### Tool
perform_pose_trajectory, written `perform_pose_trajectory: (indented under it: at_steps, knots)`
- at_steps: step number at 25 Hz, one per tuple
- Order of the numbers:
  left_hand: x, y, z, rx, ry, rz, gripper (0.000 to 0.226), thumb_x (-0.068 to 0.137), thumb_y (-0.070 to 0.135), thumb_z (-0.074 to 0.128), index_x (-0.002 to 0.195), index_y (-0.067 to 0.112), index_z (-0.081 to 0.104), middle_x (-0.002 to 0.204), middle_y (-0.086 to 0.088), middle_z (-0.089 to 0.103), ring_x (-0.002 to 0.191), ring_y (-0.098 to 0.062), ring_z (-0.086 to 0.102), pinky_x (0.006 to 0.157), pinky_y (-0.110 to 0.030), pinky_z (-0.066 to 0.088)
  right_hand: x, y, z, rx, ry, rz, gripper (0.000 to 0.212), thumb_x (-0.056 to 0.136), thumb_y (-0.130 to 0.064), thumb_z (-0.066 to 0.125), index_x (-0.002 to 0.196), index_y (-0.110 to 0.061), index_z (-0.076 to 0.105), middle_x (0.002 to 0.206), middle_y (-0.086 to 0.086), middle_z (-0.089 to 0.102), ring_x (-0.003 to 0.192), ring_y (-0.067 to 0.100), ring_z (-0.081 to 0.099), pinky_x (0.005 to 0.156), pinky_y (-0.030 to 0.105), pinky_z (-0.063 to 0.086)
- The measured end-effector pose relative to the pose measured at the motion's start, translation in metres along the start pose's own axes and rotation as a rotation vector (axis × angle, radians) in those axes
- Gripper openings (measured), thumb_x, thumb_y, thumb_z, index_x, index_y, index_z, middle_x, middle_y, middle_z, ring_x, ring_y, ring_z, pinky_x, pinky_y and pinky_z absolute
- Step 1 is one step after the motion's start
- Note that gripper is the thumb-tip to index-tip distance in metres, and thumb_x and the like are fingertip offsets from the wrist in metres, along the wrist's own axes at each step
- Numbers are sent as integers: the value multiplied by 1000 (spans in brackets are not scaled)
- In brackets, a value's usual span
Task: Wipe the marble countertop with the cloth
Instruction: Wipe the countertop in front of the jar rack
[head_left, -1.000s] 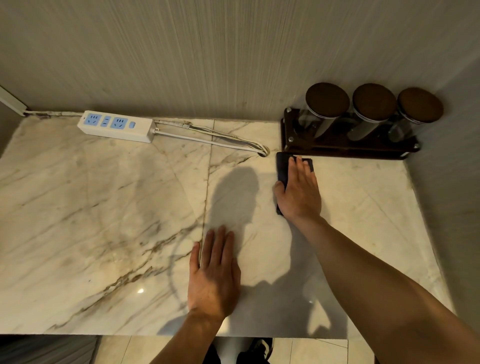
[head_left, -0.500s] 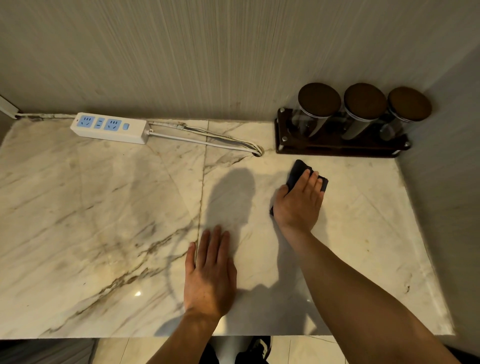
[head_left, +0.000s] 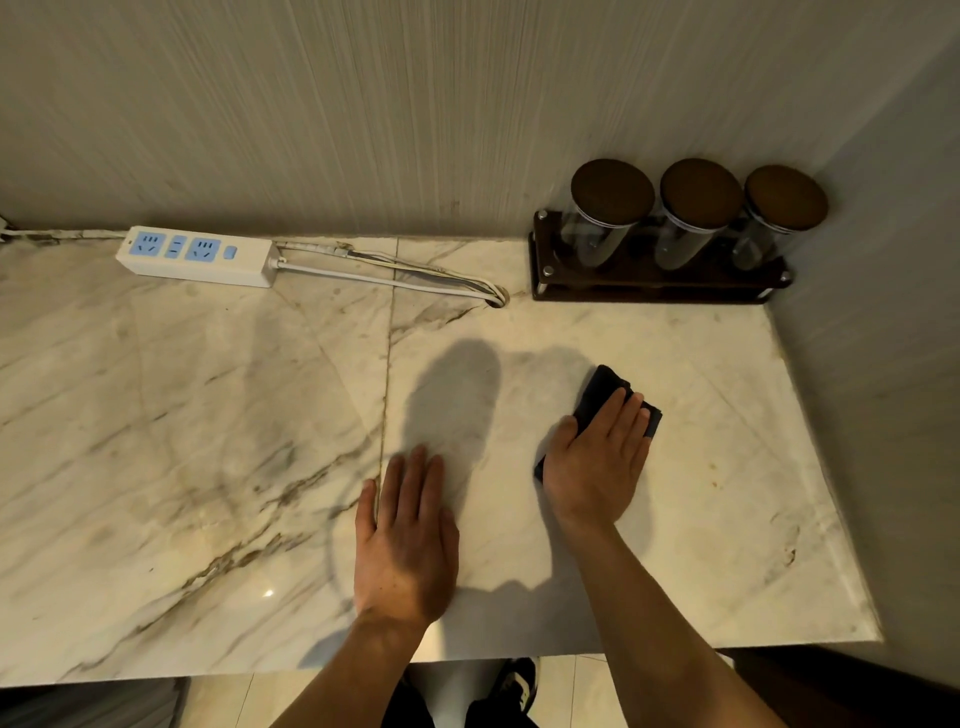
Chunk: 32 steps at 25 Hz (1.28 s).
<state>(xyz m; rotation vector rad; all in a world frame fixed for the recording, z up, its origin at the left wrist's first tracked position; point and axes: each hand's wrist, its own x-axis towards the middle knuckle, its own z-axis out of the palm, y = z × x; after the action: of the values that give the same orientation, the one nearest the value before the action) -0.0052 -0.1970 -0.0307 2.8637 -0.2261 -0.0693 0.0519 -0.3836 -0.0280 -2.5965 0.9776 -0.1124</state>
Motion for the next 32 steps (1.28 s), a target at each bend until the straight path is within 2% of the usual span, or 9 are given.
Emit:
perform_pose_trajectory:
  at_steps: [9, 15, 19, 22, 26, 29, 32]
  knots:
    - [0, 4, -6, -18, 4, -20, 52, 92, 30, 31, 140, 13, 45, 149, -8, 42, 140, -29, 32, 114, -50, 20, -42, 27, -12, 25, -7, 19, 65, 99, -29, 39, 150, -4, 7, 159, 16, 9, 147, 28, 6, 120, 39, 2]
    - [-1, 4, -6, -26, 7, -12, 54, 93, 31, 29, 141, 11, 42, 150, -10, 40, 141, -30, 30, 115, -52, 20, -69, 38, -18, 56, 33, 6, 62, 98, -25, 41, 148, 1, 16, 156, 21, 19, 146, 33, 15, 120, 43, 8]
    - [-1, 6, -7, -22, 1, -32, 56, 91, 31, 26, 142, 13, 40, 151, -8, 38, 142, -27, 26, 116, -51, 19, -87, 48, -22, 50, 16, -7, 64, 96, -32, 32, 149, -1, 15, 156, 20, 20, 145, 32, 16, 119, 43, 12]
    - [2, 12, -10, -65, 30, -80, 53, 88, 24, 33, 137, 11, 47, 148, -11, 43, 140, -31, 30, 115, -52, 19, -96, 57, -23, 16, 3, -44, 66, 93, -36, 26, 148, 0, 20, 156, 19, 22, 145, 32, 19, 118, 45, 16]
    - [3, 38, -13, -112, 60, -13, 51, 87, 21, 35, 133, 5, 49, 144, -18, 45, 138, -38, 32, 115, -55, 16, -103, 76, -28, -41, -43, -168, 67, 90, -37, 27, 149, -3, 22, 156, 16, 24, 144, 29, 21, 118, 43, 18]
    - [4, 64, -7, -87, 4, 80, 51, 90, 24, 36, 137, 4, 45, 147, -19, 42, 139, -37, 31, 115, -53, 18, -102, 96, -37, -88, -103, -350, 67, 89, -37, 34, 148, -6, 27, 155, 14, 28, 144, 27, 24, 116, 39, 16]
    - [6, 83, 3, -73, -41, 119, 53, 93, 29, 30, 139, 6, 43, 148, -18, 40, 140, -35, 30, 115, -53, 20, -92, 119, -47, -104, -171, -535, 68, 89, -38, 40, 149, -8, 26, 156, 10, 23, 145, 24, 20, 115, 37, 15]
